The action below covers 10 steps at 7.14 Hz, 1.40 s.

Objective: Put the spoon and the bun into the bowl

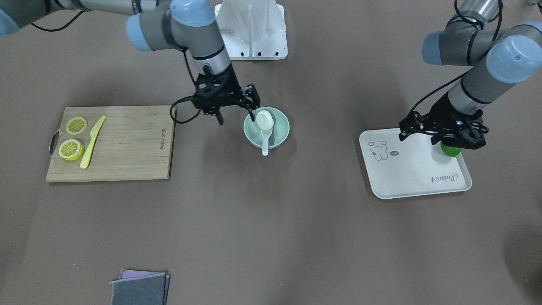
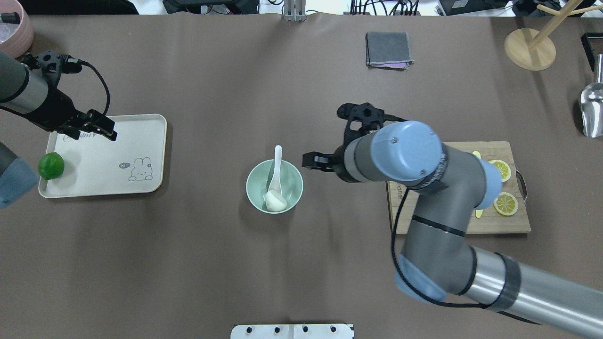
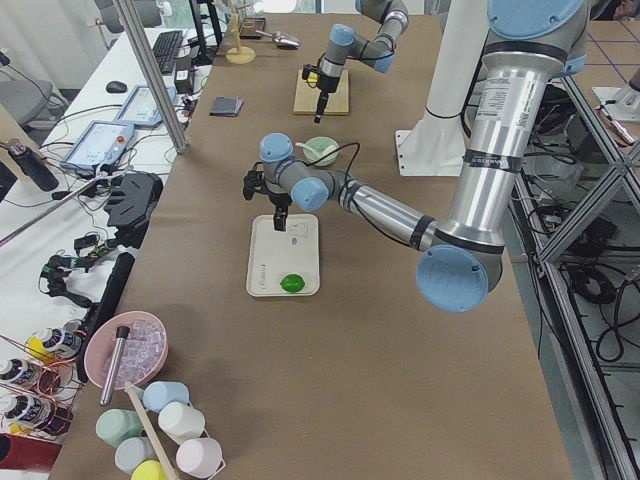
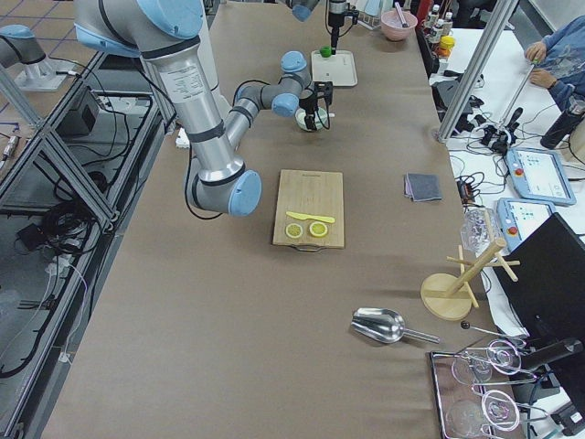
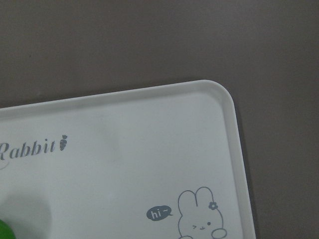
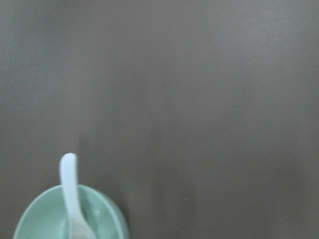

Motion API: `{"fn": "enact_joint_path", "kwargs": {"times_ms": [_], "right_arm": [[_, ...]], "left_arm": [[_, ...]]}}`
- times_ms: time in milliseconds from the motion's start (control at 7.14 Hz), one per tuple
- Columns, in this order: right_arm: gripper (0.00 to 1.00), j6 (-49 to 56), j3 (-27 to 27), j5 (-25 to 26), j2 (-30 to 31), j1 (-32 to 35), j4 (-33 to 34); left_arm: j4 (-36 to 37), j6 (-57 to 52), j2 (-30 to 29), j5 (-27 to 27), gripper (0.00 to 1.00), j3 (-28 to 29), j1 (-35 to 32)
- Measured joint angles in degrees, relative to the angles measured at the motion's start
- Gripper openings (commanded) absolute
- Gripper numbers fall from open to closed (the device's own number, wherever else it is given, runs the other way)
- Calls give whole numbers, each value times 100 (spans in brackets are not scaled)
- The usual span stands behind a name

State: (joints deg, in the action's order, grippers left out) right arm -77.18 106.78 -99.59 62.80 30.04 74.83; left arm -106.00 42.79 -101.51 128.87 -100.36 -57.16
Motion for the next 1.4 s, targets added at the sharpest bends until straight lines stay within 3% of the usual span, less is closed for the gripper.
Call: {"fn": "enact_joint_path", "kwargs": {"times_ms": [280,700,980,1400], "right_arm": [[100,854,368,-866,859,893,7],[100,3156,346,-2485,2030,2781,25],[100,5335,-236,-3437,2546,4241,107],[100,7985,-1071,-3888,2732,5710,823]], "left_arm": [[46,-547,222,-6,98,-77,-467],[85,-2357,803,225,98,-44,-1519],[110,-3291,1225,943,98,12,-2347],[405,-4008,1657,1288,98,-31,-2997]]}}
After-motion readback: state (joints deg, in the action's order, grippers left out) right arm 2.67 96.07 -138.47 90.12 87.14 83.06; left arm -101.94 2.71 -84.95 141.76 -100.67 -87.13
